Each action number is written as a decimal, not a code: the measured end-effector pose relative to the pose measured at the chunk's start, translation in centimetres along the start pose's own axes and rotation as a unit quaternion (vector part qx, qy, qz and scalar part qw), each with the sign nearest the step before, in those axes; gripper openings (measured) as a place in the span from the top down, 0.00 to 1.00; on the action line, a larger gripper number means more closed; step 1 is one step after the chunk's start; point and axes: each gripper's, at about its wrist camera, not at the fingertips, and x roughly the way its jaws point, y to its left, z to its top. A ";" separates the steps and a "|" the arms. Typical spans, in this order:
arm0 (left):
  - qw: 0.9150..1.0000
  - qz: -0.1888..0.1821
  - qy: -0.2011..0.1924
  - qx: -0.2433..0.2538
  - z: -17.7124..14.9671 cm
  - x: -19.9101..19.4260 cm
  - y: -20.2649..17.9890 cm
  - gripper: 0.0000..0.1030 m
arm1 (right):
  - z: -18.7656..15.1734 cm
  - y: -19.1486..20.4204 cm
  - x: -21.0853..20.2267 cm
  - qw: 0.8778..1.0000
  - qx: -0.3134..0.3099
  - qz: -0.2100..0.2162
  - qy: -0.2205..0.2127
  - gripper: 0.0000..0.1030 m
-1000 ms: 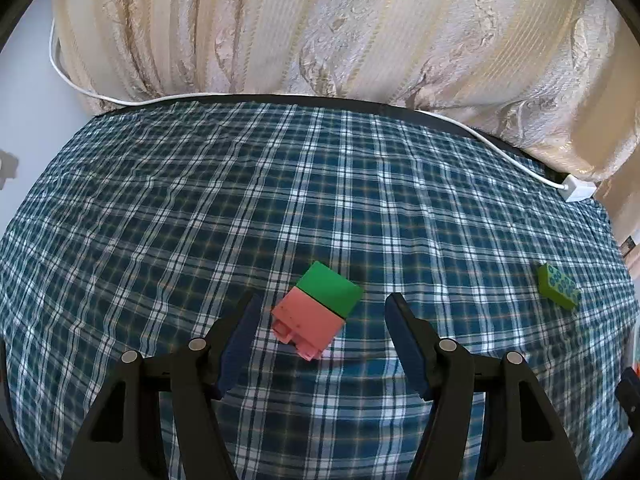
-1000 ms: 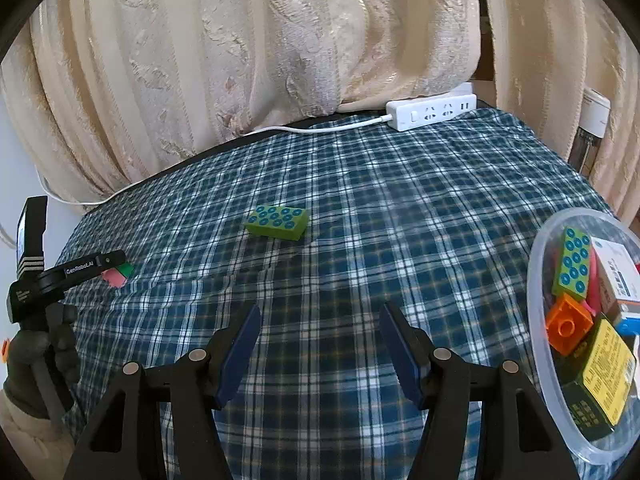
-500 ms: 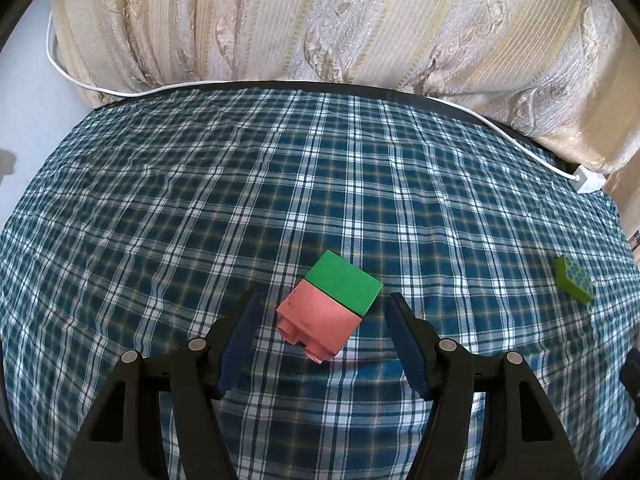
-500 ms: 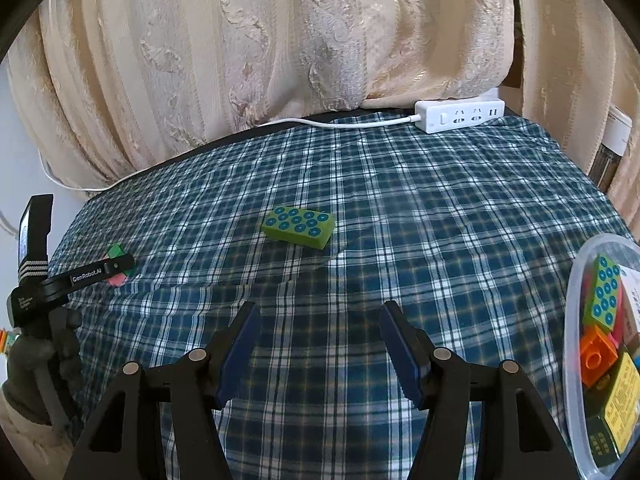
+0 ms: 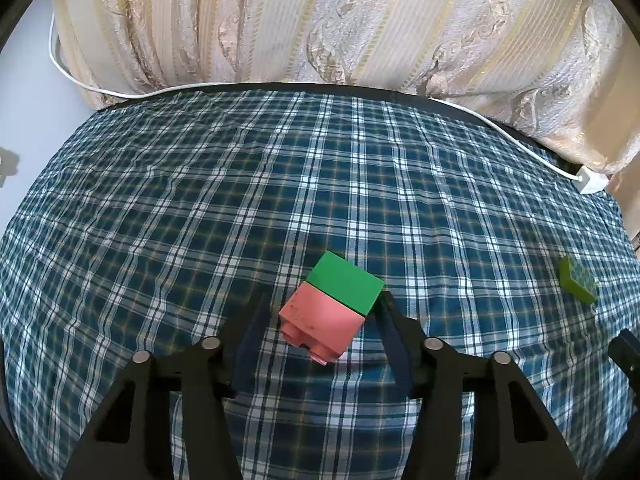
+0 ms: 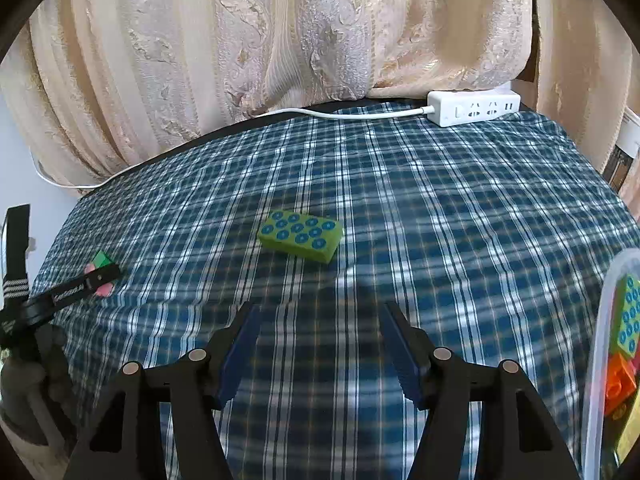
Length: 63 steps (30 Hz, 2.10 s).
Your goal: Organize objects
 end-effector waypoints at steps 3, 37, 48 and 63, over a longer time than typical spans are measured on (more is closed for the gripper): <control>1.000 -0.001 -0.002 -0.001 0.0 -0.2 -0.1 0.55 | 0.7 -0.1 0.6 1.000 0.010 0.002 0.001 0.18; 1.000 0.006 0.001 -0.002 0.0 0.3 0.2 0.62 | 5.0 2.8 7.5 0.998 -0.020 -0.056 0.009 0.18; 1.000 0.009 -0.003 0.006 0.2 0.5 0.1 0.63 | 4.8 3.3 7.5 0.996 -0.047 -0.077 0.006 0.32; 0.999 -0.016 -0.023 0.030 -0.3 -1.5 -1.5 0.68 | 2.5 1.3 3.7 0.999 -0.008 -0.041 -0.008 0.32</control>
